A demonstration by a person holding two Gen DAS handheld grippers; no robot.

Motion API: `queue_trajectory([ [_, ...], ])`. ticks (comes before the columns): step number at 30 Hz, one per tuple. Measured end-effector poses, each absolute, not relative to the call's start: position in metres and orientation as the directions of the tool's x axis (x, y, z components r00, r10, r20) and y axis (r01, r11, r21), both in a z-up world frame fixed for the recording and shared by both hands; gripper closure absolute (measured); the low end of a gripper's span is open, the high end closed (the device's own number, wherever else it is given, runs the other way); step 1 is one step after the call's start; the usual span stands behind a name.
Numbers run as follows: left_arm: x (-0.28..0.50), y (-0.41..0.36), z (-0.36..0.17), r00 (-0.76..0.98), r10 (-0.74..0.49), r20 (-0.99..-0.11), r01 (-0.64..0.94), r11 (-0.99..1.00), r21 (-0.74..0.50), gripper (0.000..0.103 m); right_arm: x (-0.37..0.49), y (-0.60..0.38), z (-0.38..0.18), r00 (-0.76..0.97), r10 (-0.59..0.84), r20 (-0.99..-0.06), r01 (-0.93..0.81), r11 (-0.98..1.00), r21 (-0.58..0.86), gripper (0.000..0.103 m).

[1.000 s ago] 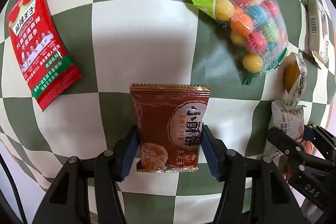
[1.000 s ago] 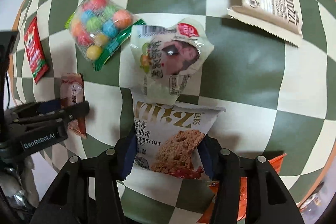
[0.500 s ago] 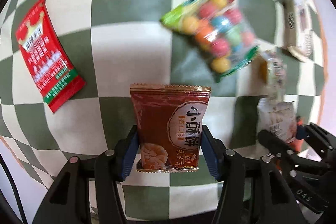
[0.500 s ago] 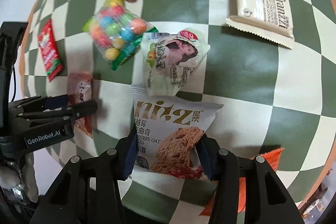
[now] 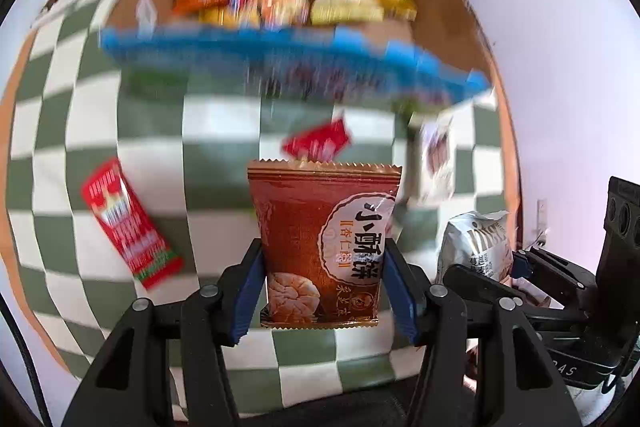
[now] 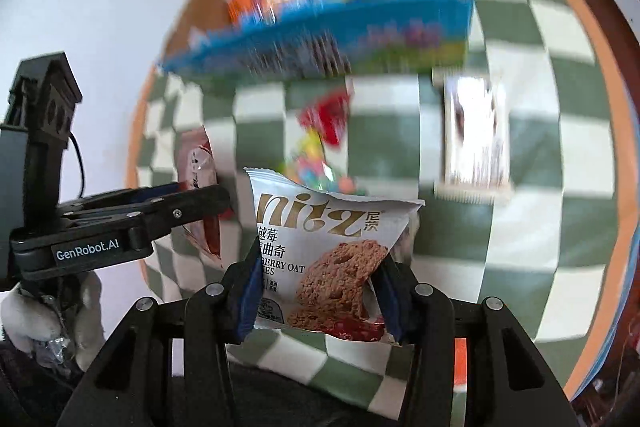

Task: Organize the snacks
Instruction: 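Lift the brown packet with left tool while right tool lifts the oat cookie bag toward the box, then lower both packs into the box and open both tools to release them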

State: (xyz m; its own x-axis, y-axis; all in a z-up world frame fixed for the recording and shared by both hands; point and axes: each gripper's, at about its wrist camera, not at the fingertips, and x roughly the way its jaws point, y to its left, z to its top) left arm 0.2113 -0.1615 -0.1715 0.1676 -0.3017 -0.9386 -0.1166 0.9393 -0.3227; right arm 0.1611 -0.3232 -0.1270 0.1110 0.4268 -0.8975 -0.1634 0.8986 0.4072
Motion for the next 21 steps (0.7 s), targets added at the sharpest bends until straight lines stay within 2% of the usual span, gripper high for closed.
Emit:
queue_trajectory([
  [6, 0.277, -0.128, -0.140, 0.246, -0.261, -0.934, -0.126, 0.946, -0.298, 0.049, 0.214, -0.307, -0.087, 0.229, 0.418, -0.879, -0.205, 0.904, 0.376, 0.051],
  [10, 0.311, -0.114, -0.141, 0.251, -0.232, -0.940, -0.129, 0.954, -0.270, 0.049, 0.254, -0.289, -0.073, 0.287, 0.403, -0.869, -0.228, 0.910, 0.347, 0.051],
  [21, 0.387, -0.083, -0.181, 0.145, -0.181, -0.973, -0.153, 0.967, -0.203, 0.049, 0.340, -0.254, -0.099, 0.288, 0.357, -0.888, -0.230, 0.926, 0.298, 0.051],
])
